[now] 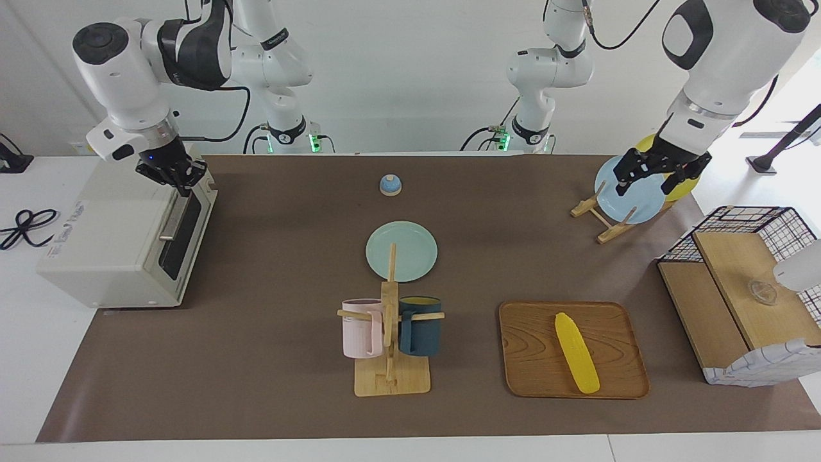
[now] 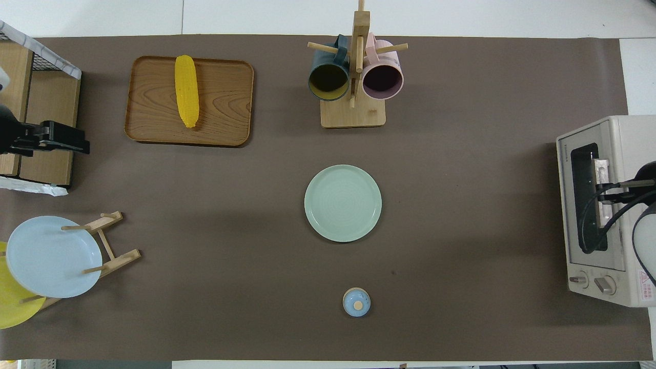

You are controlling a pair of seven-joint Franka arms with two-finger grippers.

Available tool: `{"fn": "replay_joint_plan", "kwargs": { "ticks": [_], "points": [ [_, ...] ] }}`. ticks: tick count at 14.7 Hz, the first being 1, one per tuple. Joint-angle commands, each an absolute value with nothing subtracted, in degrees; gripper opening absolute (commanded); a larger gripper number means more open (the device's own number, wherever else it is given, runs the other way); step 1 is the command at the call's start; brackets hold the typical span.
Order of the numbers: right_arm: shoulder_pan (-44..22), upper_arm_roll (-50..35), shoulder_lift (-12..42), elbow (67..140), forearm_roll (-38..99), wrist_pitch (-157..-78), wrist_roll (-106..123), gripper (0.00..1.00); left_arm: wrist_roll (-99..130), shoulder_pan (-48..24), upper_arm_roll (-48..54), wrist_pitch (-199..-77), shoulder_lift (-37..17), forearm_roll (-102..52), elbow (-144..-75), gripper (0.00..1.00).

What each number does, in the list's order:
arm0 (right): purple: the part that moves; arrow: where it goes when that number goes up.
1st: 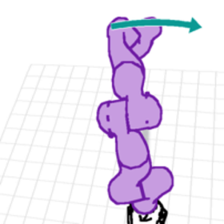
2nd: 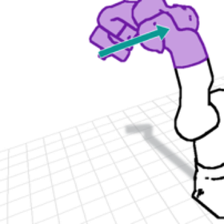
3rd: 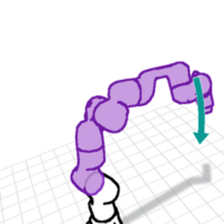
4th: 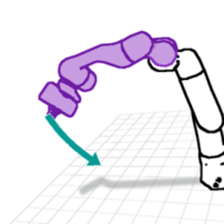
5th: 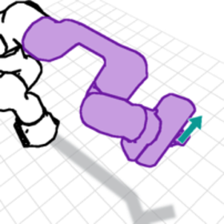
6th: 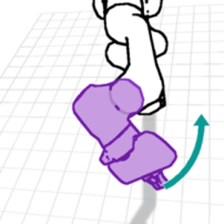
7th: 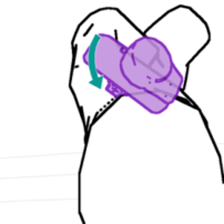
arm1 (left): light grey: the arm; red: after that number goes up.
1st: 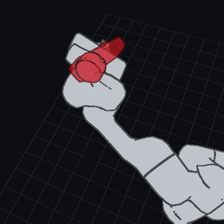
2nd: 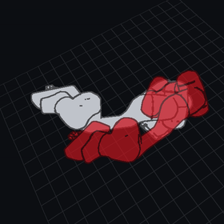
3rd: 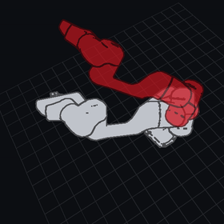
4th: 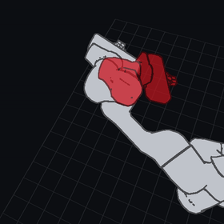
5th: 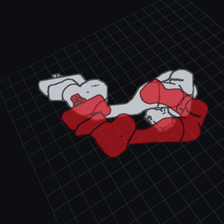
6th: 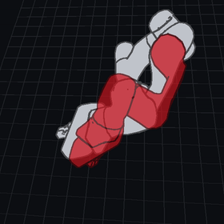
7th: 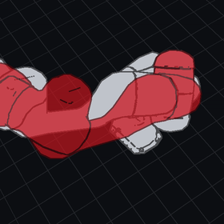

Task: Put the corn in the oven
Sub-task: 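Grasp the yellow corn with the left gripper while the right gripper reaches the oven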

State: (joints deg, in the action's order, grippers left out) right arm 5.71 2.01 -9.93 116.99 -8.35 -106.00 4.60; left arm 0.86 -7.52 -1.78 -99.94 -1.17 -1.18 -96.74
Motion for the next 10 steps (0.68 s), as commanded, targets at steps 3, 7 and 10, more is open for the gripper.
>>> {"fn": "replay_joint_plan", "kwargs": {
  "ticks": [3,7,10],
  "points": [
    [9.4,1.32,-8.62,121.02,-9.05,-112.49,5.36,0.0,0.88,-10.81,-2.2,-108.36,-11.93,-0.44,-94.23,1.0],
    [9.67,1.32,-7.56,121.03,-9.14,-112.85,5.54,0.0,0.97,-12.3,-2.2,-109.42,-26.42,-2.63,-82.12,1.0],
    [9.75,1.32,-6.94,121.64,-9.14,-112.76,5.45,0.0,0.97,-13.27,-2.29,-111.61,-36.36,-3.78,-72.8,1.0]
  ]
}}
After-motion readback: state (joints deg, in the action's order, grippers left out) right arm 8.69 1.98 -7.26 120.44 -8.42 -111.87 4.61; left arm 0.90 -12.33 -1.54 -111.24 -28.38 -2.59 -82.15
